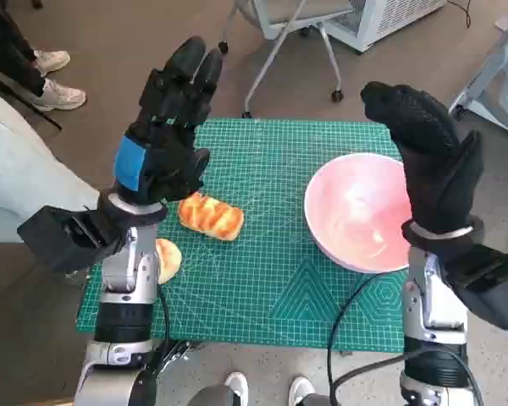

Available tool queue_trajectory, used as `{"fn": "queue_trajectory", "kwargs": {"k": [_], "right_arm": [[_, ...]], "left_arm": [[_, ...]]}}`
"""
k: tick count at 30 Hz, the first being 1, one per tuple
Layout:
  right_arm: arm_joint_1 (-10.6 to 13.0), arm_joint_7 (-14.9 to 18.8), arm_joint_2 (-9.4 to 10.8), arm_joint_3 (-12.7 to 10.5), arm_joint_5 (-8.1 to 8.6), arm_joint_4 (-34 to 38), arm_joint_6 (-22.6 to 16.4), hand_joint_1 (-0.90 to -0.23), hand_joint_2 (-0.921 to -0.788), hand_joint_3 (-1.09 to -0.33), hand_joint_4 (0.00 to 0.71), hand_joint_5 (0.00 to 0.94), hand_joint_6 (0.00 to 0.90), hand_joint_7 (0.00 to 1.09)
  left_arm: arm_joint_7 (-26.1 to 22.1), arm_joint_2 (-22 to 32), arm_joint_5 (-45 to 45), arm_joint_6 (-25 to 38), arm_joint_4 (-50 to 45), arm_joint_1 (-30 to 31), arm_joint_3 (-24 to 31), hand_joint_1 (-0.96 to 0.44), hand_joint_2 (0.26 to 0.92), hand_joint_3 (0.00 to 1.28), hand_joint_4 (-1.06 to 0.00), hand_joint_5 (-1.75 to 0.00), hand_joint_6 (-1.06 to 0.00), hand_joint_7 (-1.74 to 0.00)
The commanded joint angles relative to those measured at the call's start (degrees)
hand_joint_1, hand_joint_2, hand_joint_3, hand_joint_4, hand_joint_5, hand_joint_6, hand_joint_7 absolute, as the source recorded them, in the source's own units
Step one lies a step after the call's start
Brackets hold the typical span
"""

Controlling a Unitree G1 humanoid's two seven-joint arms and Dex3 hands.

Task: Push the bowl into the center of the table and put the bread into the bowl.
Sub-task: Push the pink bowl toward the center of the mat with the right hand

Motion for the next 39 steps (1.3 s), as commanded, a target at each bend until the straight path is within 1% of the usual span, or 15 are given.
{"fn": "queue_trajectory", "kwargs": {"k": [1,14,22,30,34,35,39], "right_arm": [[1.3,-0.28,0.02,-0.31,-0.28,0.46,0.17,-0.652,-0.921,-0.719,0.177,0.004,0.069,0.48],[1.64,-0.45,-0.09,-0.5,-0.71,0.65,-0.2,-0.653,-0.921,-0.719,0.184,0.006,0.068,0.48],[1.81,-0.09,-0.16,-0.9,-0.22,1.02,-0.53,-0.655,-0.921,-0.716,0.188,0.007,0.07,0.48],[2.08,-0.14,-0.27,-1.25,-0.4,1.55,-1.22,-0.656,-0.921,-0.713,0.19,0.007,0.074,0.48],[2.22,0.57,-1.16,-2.4,0.33,2.74,-2.16,-0.655,-0.921,-0.708,0.194,0.007,0.079,0.48],[2.26,0.83,-1.42,-2.73,0.57,3.14,-2.47,-0.655,-0.921,-0.703,0.195,0.006,0.089,0.46],[2.13,2.51,-3.53,-5.48,1.94,7.16,-4.99,-0.656,-0.921,-0.694,0.195,0.003,0.103,0.43]], "left_arm": [[-0.29,0.55,0.26,-0.2,-0.56,0.29,-0.11,-0.72,0.921,0.48,-0.06,-0.01,0.0,-0.37],[-0.97,0.33,-0.36,0.34,-0.11,-0.04,-0.25,-0.71,0.921,0.48,-0.05,0.0,0.0,-0.37],[-1.92,0.26,-0.85,0.48,0.47,-0.35,-0.16,-0.71,0.921,0.48,-0.05,0.0,0.0,-0.36],[-2.87,0.35,-1.32,0.6,0.72,-0.64,0.08,-0.7,0.921,0.48,-0.05,0.0,0.0,-0.33],[-2.89,0.45,-0.93,0.33,0.99,-0.8,0.11,-0.7,0.921,0.48,-0.05,0.0,0.0,-0.33],[-2.88,0.42,-0.86,0.25,1.03,-0.79,0.11,-0.7,0.921,0.48,-0.05,0.0,0.0,-0.33],[-2.85,0.38,-0.7,-0.1,1.34,-0.71,0.19,-0.7,0.921,0.48,-0.05,0.0,0.0,-0.33]]}}
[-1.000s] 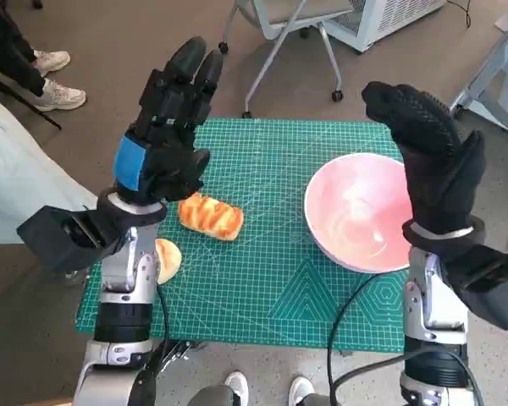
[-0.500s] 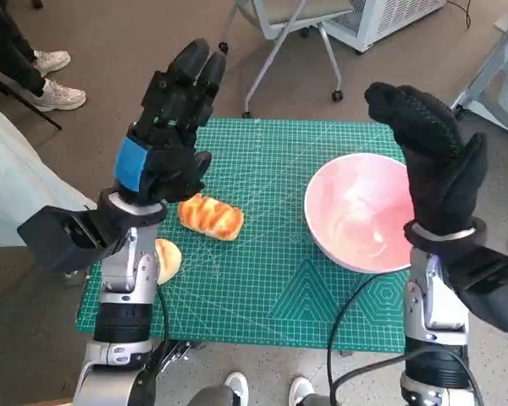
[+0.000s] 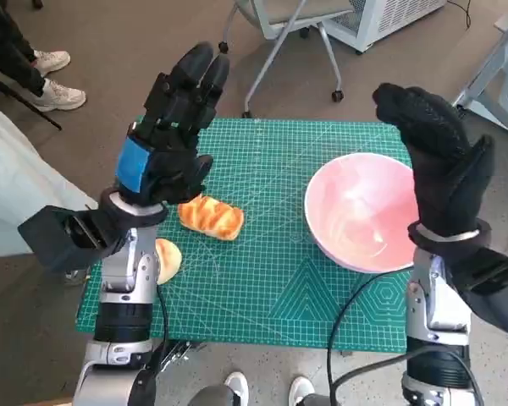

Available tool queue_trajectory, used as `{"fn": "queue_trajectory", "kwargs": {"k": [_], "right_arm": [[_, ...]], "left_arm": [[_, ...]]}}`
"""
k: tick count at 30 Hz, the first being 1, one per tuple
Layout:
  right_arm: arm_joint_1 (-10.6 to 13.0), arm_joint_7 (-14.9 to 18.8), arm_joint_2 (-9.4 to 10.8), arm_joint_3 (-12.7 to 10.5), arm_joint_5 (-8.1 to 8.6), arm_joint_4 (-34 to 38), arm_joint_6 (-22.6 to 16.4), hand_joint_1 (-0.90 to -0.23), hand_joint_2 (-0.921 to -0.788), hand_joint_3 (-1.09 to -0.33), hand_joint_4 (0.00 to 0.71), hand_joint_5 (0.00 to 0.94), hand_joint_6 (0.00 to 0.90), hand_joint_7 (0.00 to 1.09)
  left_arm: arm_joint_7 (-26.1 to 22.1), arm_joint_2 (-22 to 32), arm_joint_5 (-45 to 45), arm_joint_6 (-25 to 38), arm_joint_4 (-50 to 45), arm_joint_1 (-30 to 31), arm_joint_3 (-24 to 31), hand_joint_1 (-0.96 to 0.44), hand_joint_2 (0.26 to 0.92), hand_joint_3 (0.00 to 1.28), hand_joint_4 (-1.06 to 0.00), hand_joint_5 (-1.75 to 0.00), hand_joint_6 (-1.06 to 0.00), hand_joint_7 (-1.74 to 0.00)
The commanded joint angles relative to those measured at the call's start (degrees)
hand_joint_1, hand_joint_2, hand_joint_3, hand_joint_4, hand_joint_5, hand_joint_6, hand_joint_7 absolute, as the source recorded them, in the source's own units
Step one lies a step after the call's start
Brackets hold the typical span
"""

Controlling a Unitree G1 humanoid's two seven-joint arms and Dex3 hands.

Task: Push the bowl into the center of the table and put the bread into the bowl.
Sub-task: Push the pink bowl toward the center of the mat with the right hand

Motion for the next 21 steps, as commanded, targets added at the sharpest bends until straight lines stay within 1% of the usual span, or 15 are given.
{"fn": "queue_trajectory", "kwargs": {"k": [1,4,6,10,12,14,16,17,19,21], "right_arm": [[1.29,2.19,-3.5,-4.09,1.81,6.88,-3.29,-0.657,-0.921,-0.694,0.195,0.003,0.104,0.43],[0.41,2.09,-5.35,-6.73,1.77,13.24,-6.35,-0.657,-0.921,-0.695,0.185,0.001,0.102,0.41],[-0.11,1.02,-6.58,-8.53,1.39,18.03,-8.16,-0.656,-0.921,-0.698,0.174,0.0,0.096,0.4],[-1.39,-3.01,-8.05,-11.74,0.77,27.04,-9.99,-0.653,-0.921,-0.711,0.161,0.0,0.091,0.39],[-2.18,-4.28,-8.51,-12.91,1.16,31.3,-10.41,-0.644,-0.921,-0.719,0.156,0.0,0.089,0.38],[-3.02,-4.43,-8.86,-13.98,2.16,35.45,-10.55,-0.634,-0.921,-0.726,0.147,0.0,0.089,0.38],[-3.9,-3.84,-9.13,-15.21,3.54,39.49,-10.26,-0.624,-0.921,-0.735,0.133,0.0,0.088,0.37],[-4.35,-3.17,-9.32,-16.02,4.45,41.83,-9.84,-0.619,-0.921,-0.74,0.126,0.0,0.088,0.37],[-5.04,-2.14,-9.64,-17.3,5.7,45.63,-9.01,-0.608,-0.921,-0.753,0.117,0.0,0.085,0.36],[-5.55,-1.42,-9.9,-18.28,6.56,49.09,-8.14,-0.596,-0.921,-0.767,0.111,0.0,0.085,0.35]], "left_arm": [[-0.1,0.26,-0.24,-0.34,0.65,-0.62,0.26,-0.7,0.921,0.48,-0.05,0.0,0.0,-0.33],[-0.16,0.25,-0.51,-0.25,0.81,-0.49,0.48,-0.7,0.921,0.48,-0.05,0.0,0.0,-0.33],[-0.17,0.18,-0.75,-0.13,0.81,-0.3,0.63,-0.7,0.921,0.48,-0.05,0.0,0.0,-0.32],[0.02,0.16,-0.38,-0.47,1.05,-0.2,0.77,-0.7,0.921,0.48,-0.05,0.0,0.0,-0.32],[0.03,0.12,-0.12,-0.76,1.26,-0.25,0.75,-0.71,0.921,0.48,-0.05,0.0,0.0,-0.32],[-0.02,0.05,0.01,-0.96,1.35,-0.25,0.68,-0.71,0.921,0.48,-0.05,0.0,0.0,-0.32],[-0.07,0.04,0.19,-1.22,1.42,-0.25,0.58,-0.71,0.921,0.48,-0.05,0.0,0.0,-0.32],[-0.26,0.1,0.29,-1.56,1.68,-0.31,0.57,-0.71,0.921,0.48,-0.05,0.0,0.0,-0.32],[-0.7,0.25,0.32,-2.11,2.28,-0.47,0.64,-0.71,0.921,0.48,-0.05,0.0,0.0,-0.32],[-1.19,0.45,0.22,-2.59,3.04,-0.68,0.81,-0.71,0.921,0.48,-0.05,0.0,0.0,-0.32]]}}
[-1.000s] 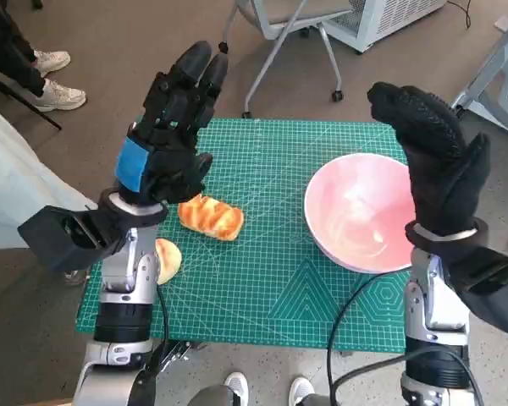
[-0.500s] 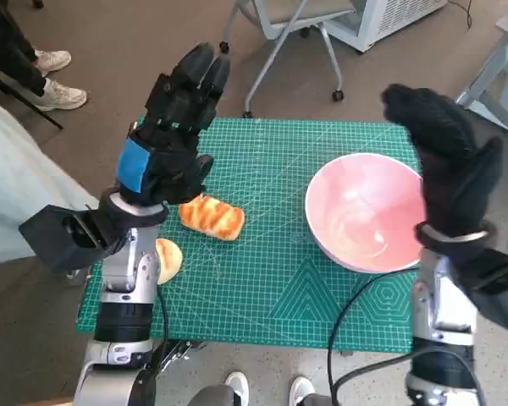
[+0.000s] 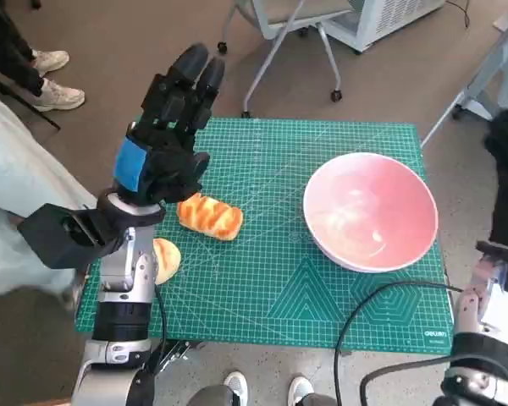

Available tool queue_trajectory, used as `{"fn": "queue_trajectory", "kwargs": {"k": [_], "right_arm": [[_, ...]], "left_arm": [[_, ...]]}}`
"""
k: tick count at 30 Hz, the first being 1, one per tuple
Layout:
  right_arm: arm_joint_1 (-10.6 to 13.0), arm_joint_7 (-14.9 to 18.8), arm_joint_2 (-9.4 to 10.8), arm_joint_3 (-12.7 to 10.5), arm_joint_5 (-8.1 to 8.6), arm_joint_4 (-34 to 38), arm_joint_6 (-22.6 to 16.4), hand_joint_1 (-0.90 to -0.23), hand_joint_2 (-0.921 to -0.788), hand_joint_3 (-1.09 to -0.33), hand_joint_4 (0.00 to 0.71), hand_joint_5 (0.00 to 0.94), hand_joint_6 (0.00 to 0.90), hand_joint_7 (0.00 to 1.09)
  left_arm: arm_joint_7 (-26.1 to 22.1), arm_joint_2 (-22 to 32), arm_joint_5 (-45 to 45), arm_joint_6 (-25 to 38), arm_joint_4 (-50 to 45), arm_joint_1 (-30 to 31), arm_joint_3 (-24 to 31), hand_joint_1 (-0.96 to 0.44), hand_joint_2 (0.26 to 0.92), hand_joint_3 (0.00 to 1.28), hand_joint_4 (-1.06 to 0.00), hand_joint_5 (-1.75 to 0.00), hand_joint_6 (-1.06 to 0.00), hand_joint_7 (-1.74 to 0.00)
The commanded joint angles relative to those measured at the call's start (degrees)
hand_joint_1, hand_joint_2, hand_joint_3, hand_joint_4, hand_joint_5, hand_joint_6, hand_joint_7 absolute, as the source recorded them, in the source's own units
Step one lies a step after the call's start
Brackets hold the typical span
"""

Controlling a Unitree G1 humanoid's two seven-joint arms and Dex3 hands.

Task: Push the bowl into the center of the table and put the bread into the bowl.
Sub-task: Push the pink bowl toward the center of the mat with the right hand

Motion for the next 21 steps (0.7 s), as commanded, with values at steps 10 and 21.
{"fn": "queue_trajectory", "kwargs": {"k": [10,21], "right_arm": [[-1.88,2.0,0.08,-4.74,3.36,19.24,8.12,-0.563,-0.921,-0.821,0.115,0.001,0.175,0.23],[-4.54,2.98,4.15,-6.55,5.56,20.76,14.22,-0.622,-0.921,-0.777,0.125,0.003,0.183,0.19]], "left_arm": [[-1.92,1.26,-0.51,-2.59,2.56,-0.8,0.79,-0.7,0.921,0.5,-0.02,0.0,0.0,-0.28],[-0.82,1.88,0.05,-1.87,1.95,-0.72,0.87,-0.7,0.921,0.51,-0.02,0.0,0.0,-0.27]]}}
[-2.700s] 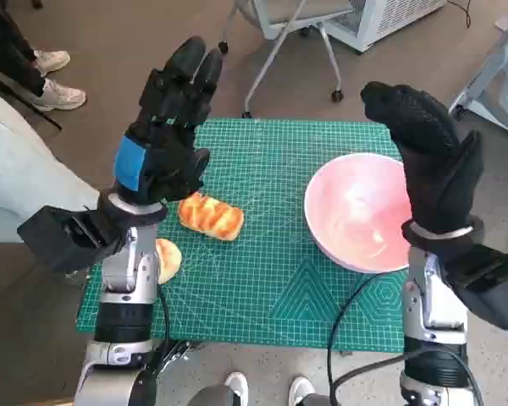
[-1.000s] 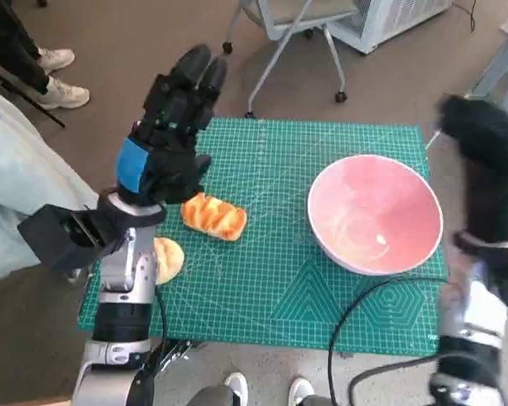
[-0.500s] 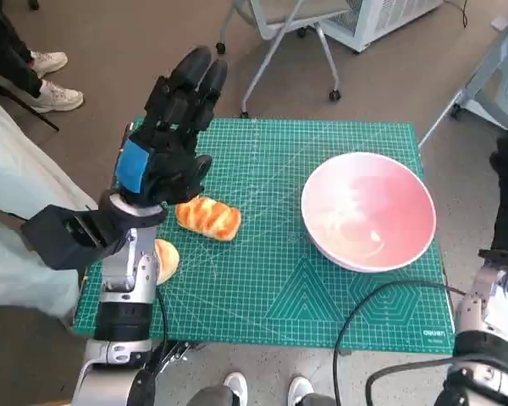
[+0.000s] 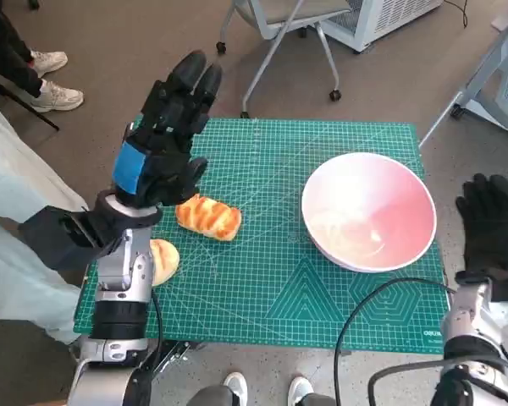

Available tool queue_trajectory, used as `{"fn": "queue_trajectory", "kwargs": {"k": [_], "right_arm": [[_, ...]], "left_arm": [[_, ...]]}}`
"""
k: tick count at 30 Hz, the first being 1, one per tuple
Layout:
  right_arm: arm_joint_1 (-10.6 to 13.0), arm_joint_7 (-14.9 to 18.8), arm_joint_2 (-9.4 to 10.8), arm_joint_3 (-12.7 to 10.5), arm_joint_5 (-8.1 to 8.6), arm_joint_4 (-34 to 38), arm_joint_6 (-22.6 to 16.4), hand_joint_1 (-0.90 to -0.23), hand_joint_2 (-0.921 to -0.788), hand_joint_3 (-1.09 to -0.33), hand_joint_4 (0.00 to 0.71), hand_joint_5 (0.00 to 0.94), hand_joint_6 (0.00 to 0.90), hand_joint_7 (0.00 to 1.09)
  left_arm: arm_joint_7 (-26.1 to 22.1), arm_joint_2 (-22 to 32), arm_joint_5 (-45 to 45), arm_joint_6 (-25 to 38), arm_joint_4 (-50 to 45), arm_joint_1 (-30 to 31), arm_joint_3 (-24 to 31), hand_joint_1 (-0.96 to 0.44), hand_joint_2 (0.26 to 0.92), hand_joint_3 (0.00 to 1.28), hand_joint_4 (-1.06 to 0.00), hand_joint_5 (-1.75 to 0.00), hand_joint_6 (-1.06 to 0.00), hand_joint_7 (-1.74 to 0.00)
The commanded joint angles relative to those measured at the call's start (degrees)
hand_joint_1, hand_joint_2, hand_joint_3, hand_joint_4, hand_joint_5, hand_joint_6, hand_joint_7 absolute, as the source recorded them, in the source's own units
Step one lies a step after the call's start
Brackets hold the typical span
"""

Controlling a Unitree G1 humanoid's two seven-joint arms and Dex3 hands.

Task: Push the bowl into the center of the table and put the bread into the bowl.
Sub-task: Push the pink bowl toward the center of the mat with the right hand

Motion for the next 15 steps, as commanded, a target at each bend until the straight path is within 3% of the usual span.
{"fn": "queue_trajectory", "kwargs": {"k": [1,15], "right_arm": [[-0.96,0.6,2.42,-0.61,0.95,1.4,3.03,-0.621,-0.921,-0.774,0.124,0.003,0.183,0.19],[-4.99,1.32,6.64,-2.11,2.92,2.24,8.97,-0.599,-0.921,-0.835,0.12,0.003,0.205,0.19]], "left_arm": [[0.6,0.47,0.18,-0.06,-0.68,-0.6,0.13,-0.7,0.921,0.51,-0.02,0.0,0.0,-0.27],[1.26,2.13,0.08,1.69,-3.33,0.99,0.27,-0.69,0.921,0.51,-0.02,0.0,0.0,-0.28]]}}
